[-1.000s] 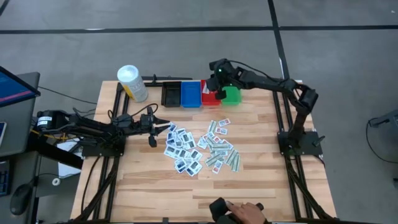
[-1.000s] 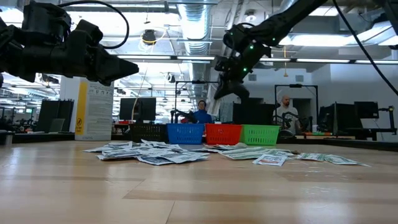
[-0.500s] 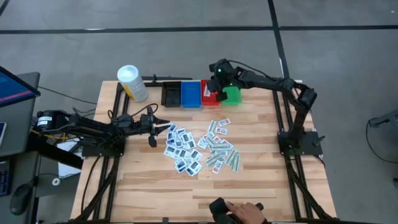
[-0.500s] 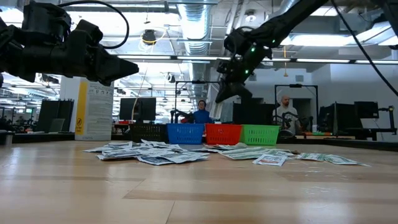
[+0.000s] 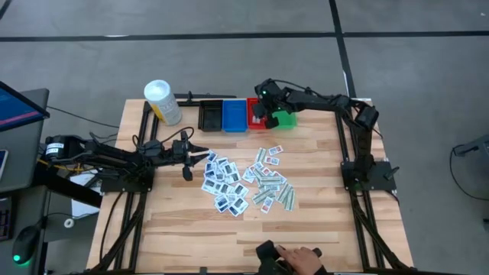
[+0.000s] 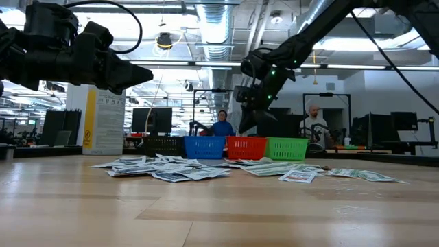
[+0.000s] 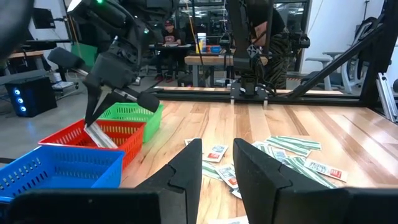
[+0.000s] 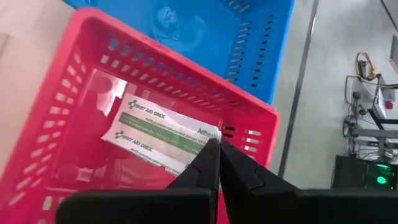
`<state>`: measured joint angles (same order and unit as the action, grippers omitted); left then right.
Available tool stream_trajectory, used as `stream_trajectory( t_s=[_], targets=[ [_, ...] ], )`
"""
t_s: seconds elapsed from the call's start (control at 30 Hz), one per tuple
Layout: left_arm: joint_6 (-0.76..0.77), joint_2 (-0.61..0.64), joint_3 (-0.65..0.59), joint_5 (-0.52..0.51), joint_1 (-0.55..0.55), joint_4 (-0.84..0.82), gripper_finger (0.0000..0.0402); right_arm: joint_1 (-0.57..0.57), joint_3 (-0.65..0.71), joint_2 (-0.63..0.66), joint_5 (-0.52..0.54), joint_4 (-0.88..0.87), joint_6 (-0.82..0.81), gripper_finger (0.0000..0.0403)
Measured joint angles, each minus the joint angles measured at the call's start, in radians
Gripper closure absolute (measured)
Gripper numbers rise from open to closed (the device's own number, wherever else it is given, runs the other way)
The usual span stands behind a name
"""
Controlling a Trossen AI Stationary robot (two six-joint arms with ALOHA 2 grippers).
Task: Pick & Place First Aid Supplies
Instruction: Put the green bandage pack into the red bin
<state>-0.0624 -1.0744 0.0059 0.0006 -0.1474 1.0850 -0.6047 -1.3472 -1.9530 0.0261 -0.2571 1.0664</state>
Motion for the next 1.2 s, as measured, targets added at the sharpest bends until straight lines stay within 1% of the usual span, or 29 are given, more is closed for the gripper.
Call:
stream_trajectory(
  t_s=[0.2,0.6,0.7,1.03,1.1,1.2],
  targets=[
    [0.0,0.0,0.0,0.0,0.0,-0.003,0.0309,0.004,0.0,0.0,0.0,-0.056,-0.02,0.0402],
    [0.0,0.0,0.0,0.0,0.0,-0.003,0.0309,0.016,0.0,0.0,-0.001,-0.05,-0.028,0.0397],
    [0.0,0.0,0.0,0.0,0.0,-0.003,0.0309,0.023,0.0,0.0,-0.001,-0.049,-0.028,0.0383],
    [0.0,0.0,0.0,0.0,0.0,-0.003,0.0309,0.028,0.0,0.0,0.004,-0.045,-0.047,0.03],
    [0.0,0.0,0.0,0.0,0.0,-0.003,0.0309,0.028,0.0,0.0,0.025,-0.036,-0.047,0.0288],
    [0.0,0.0,0.0,0.0,0.0,-0.003,0.0309,0.028,0.0,0.001,0.096,-0.011,-0.067,0.0275]
  ],
)
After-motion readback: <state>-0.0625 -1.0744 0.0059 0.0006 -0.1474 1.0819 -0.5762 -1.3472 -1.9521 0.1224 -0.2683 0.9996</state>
